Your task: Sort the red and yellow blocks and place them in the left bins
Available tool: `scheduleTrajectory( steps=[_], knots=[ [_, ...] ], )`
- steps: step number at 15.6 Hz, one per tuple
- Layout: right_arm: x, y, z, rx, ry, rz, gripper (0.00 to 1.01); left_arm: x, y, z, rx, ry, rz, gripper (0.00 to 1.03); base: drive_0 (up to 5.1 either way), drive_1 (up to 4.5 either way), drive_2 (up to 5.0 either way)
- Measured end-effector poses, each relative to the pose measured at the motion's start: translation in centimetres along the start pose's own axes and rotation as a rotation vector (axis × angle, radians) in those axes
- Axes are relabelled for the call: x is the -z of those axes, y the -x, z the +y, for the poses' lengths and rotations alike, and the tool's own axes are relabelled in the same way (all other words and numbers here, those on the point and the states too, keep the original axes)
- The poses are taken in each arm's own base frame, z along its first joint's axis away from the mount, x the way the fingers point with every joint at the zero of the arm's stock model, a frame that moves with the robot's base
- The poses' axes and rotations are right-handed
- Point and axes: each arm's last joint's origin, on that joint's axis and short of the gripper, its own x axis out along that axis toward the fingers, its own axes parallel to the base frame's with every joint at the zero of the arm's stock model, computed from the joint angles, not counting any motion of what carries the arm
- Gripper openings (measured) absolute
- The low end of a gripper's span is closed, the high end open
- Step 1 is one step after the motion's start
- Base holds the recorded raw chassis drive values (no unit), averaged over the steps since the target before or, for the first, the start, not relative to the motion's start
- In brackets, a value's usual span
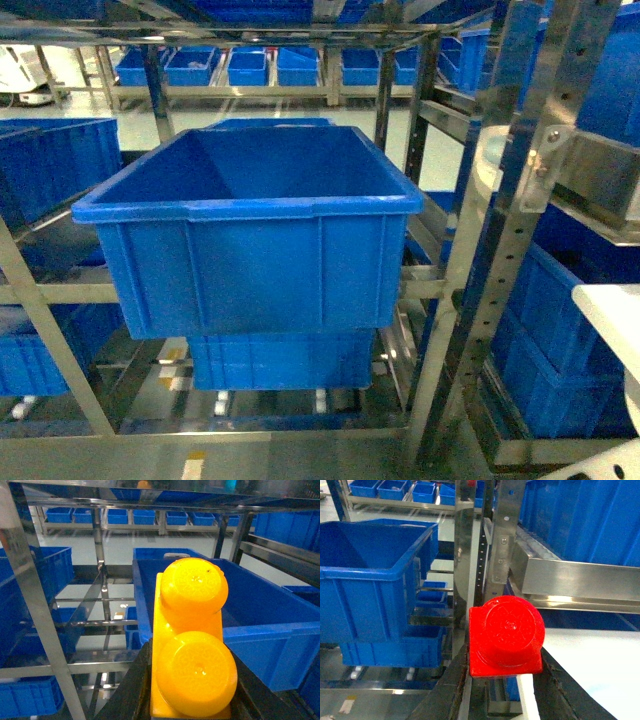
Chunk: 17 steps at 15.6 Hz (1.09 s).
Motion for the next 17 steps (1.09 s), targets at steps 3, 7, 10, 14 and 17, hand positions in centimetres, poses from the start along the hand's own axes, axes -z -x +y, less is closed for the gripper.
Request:
scheduleTrajectory(
  steps=[3, 7, 10, 14, 17],
  knots=[
    [0.04, 0.0, 0.0, 0.0, 0.0, 0.003, 0.29, 0.01, 0.0, 0.0, 0.0, 0.0, 0.001, 0.27, 0.0, 0.0, 0.0],
    [0.01, 0.0, 0.0, 0.0, 0.0, 0.002, 0.29, 0.05, -0.03, -0.01, 0.001, 0.0, 0.003, 0.26, 0.0, 0.0, 0.0],
    [0.03, 0.0, 0.0, -0.001, 0.0, 0.003, 0.29, 0.05, -0.03, 0.02, -0.001, 0.0, 0.003, 0.26, -4.9, 2.54, 2.5],
    [0.0, 0.0, 0.0, 0.0, 0.0, 0.0, 0.29, 0.04, -0.02, 0.02, 0.0, 0.0, 0.003, 0.26, -4.9, 2.54, 2.5],
    [0.0, 0.01, 0.0, 0.0, 0.0, 0.0, 0.29, 0.04, -0.02, 0.02, -0.001, 0.0, 0.003, 0.26, -4.9, 2.54, 2.5]
  ],
)
